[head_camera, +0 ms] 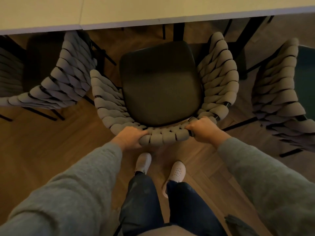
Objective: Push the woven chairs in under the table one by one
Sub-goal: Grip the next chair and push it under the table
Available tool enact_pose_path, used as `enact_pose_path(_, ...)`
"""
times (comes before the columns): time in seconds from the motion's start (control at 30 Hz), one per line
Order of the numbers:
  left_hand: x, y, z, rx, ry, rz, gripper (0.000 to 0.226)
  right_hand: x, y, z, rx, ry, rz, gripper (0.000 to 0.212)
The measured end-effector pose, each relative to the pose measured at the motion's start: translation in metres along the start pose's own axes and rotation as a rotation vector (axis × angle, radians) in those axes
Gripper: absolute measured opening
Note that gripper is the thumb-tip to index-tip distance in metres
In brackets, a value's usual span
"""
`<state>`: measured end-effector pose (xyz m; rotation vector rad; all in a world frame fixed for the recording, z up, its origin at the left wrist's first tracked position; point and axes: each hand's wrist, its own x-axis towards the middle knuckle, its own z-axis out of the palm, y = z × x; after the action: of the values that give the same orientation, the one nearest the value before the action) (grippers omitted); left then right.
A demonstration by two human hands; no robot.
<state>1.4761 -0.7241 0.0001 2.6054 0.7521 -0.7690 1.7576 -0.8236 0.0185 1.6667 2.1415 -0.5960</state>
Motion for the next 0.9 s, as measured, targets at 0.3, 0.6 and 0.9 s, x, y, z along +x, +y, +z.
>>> enact_pose_path(0.3,-0.011,-0.100,-0.026,0.094,-0.017,-0.025,0.040,0.077,-0.056,-0.033,0.070,0.013,0.061,0.027)
enact_pose_path(0.6,-0.007,-0.191,-0.049,0.123,-0.032,-0.001,0.044,0.145,-0.094,-0.066,0.094,0.067,0.120,0.033)
enact_pose_path(0.9,0.003,-0.248,-0.065,0.145,-0.011,-0.004,0.038,0.191,-0.108,-0.087,0.152,0.126,0.147,0.027)
